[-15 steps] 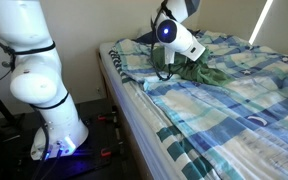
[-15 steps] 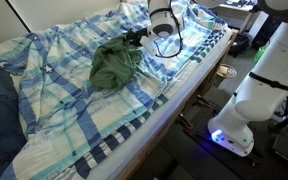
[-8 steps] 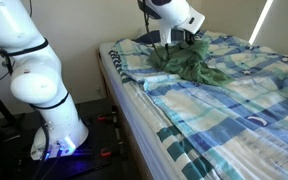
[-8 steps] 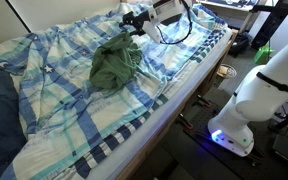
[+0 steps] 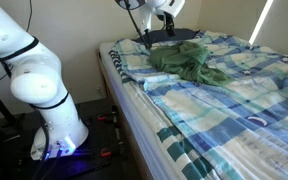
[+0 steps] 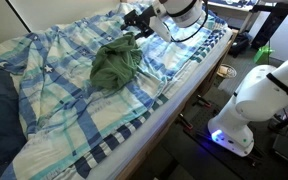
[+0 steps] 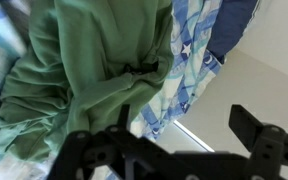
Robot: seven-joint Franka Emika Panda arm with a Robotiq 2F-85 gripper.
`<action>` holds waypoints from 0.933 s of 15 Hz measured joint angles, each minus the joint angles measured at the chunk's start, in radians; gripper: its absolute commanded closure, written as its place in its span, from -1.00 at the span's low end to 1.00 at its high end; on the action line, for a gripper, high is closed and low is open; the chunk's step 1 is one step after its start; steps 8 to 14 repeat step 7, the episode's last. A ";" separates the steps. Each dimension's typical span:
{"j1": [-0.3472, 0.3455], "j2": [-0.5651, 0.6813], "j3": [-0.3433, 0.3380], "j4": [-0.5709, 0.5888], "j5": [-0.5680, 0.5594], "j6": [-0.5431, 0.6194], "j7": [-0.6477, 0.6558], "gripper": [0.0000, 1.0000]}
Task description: Fold the green cloth on the bed.
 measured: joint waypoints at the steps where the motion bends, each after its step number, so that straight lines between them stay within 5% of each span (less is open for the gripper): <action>1: 0.000 -0.020 -0.001 -0.014 -0.033 -0.023 0.035 -1.00; 7: 0.001 -0.108 -0.026 -0.063 -0.110 -0.173 0.113 -1.00; 14: 0.001 -0.108 -0.026 -0.063 -0.110 -0.173 0.113 -1.00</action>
